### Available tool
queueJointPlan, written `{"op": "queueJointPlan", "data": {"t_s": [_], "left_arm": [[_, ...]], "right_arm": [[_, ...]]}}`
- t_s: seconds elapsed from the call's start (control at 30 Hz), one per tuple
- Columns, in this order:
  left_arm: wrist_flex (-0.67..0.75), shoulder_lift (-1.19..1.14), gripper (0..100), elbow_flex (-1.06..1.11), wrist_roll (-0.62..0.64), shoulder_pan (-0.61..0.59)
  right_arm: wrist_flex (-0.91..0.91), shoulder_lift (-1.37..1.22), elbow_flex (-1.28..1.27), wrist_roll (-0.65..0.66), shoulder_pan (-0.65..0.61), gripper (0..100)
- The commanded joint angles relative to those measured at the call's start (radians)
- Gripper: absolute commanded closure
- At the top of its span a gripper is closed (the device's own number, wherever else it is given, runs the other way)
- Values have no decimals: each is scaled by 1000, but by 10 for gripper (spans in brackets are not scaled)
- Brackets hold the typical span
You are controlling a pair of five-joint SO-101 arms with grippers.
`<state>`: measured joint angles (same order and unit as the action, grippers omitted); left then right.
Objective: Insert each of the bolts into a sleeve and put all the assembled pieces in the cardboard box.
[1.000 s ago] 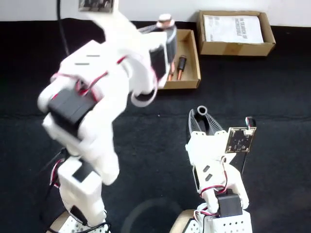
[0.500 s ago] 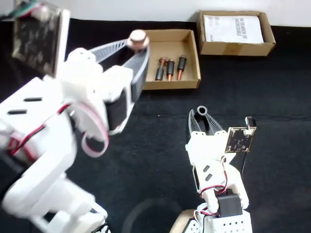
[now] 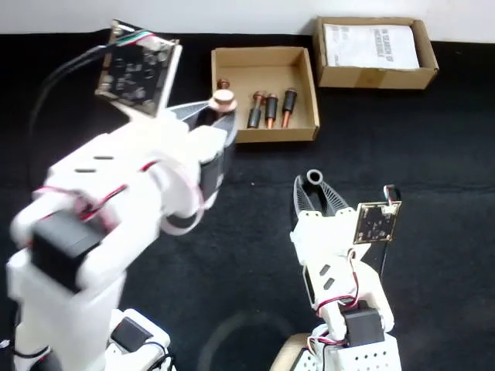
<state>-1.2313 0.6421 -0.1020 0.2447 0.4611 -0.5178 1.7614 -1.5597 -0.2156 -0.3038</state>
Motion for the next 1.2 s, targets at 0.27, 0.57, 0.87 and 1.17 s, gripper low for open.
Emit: {"op": "queueJointPlan", "data": {"t_s": [0.27, 0.57, 0.87, 1.17], "left_arm": [[736, 41, 991, 561, 28, 4], [879, 41, 991, 665, 31, 133], [885, 47, 991, 662, 31, 196], [885, 39, 991, 665, 32, 219]], "right_arm": [[19, -1, -22, -3, -7, 991], [21, -8, -22, -8, -50, 991], [56, -10, -22, -8, -65, 991], [56, -10, -24, -8, -65, 991]]}}
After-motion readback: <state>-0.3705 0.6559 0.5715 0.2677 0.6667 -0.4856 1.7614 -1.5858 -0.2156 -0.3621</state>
